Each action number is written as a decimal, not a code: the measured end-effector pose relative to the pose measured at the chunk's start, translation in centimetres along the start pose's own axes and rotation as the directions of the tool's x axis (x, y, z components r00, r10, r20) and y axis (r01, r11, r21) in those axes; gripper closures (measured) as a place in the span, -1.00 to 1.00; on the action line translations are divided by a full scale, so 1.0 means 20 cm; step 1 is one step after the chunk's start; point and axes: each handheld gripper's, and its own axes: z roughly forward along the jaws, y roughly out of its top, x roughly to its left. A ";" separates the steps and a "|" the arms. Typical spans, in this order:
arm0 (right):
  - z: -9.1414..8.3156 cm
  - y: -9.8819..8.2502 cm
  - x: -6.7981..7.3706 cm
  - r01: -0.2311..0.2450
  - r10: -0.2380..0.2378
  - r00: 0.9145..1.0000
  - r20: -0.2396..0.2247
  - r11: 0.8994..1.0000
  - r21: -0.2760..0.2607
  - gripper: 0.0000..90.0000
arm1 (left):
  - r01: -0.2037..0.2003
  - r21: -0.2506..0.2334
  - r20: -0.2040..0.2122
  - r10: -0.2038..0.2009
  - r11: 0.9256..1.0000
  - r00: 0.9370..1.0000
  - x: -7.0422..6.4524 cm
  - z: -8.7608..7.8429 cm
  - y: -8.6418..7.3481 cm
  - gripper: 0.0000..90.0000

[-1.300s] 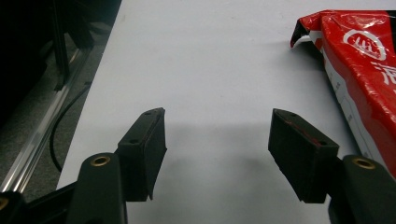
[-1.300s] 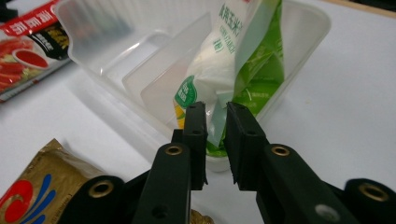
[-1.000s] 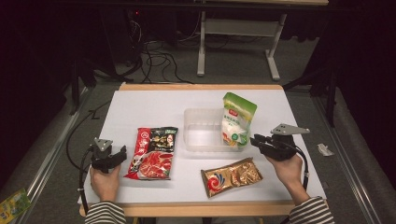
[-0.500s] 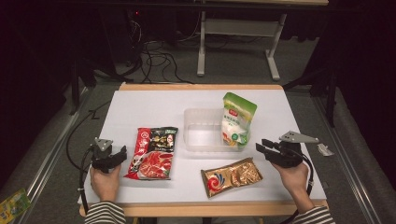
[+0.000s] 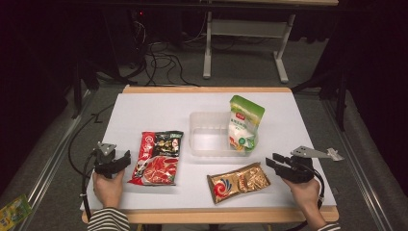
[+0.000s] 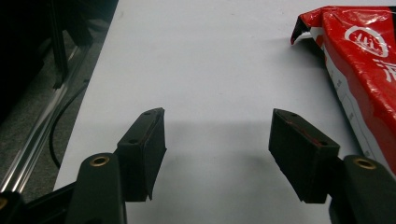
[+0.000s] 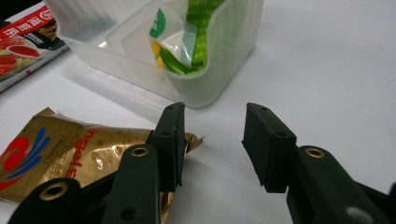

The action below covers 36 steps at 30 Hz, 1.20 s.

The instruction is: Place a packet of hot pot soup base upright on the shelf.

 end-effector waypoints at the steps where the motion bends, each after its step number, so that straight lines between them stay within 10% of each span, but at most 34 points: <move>1: 0.00 -0.01 0.00 0.000 0.000 1.000 -0.003 1.000 0.002 0.32 | -0.001 0.000 0.000 0.001 1.000 1.000 0.00 0.00 0.00 -0.18; 36: 0.15 -0.18 0.11 -0.020 0.034 0.994 -0.100 0.990 0.137 0.23 | -0.002 -0.007 0.002 0.002 1.000 1.000 0.00 -0.01 0.00 -0.18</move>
